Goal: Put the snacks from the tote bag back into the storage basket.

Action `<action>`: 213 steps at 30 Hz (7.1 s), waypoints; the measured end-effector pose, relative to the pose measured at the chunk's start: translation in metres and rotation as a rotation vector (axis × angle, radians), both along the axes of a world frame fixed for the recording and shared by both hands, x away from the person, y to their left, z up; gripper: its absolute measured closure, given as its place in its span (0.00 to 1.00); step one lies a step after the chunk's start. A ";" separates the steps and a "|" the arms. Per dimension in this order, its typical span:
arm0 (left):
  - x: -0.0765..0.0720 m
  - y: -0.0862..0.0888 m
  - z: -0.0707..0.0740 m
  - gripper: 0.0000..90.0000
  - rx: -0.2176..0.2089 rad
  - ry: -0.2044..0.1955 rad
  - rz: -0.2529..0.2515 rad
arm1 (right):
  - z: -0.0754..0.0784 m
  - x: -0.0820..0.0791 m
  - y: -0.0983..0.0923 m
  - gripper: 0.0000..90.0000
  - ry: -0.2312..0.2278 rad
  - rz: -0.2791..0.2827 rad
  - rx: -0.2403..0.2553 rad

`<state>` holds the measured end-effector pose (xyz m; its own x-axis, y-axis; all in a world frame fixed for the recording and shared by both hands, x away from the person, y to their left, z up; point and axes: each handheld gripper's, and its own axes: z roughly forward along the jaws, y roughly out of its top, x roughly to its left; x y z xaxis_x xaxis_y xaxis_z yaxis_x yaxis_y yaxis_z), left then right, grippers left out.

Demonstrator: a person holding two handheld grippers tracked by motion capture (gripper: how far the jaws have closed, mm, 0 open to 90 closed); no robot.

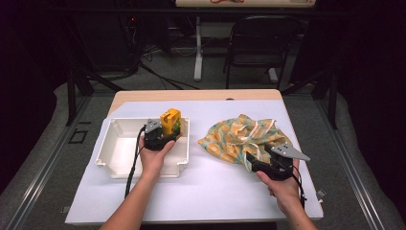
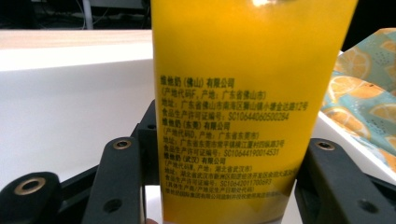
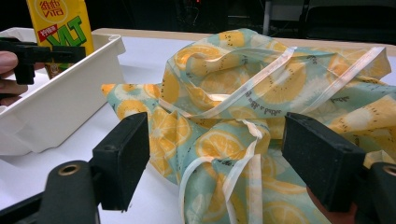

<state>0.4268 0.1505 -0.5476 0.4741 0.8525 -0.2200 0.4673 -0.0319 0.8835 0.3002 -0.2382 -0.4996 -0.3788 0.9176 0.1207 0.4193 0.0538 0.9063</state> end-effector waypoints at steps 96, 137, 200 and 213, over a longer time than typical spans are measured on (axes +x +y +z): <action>-0.056 -0.004 0.006 1.00 0.044 0.132 -0.096 | -0.004 0.001 0.003 0.21 0.013 -0.010 -0.030; -0.034 0.035 0.008 1.00 0.062 0.207 0.031 | -0.005 0.001 0.002 0.22 0.021 -0.014 -0.043; 0.008 0.032 -0.003 1.00 -0.064 0.306 0.184 | -0.003 0.003 -0.003 0.22 0.015 -0.024 -0.033; 0.009 0.024 -0.004 1.00 -0.071 0.300 0.180 | -0.003 0.002 -0.002 0.22 0.012 -0.017 -0.031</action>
<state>0.4361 0.1744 -0.5520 0.2231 0.8939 -0.3887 0.6986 0.1315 0.7033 0.3021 -0.2399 -0.5025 -0.3622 0.9271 0.0969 0.4314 0.0746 0.8991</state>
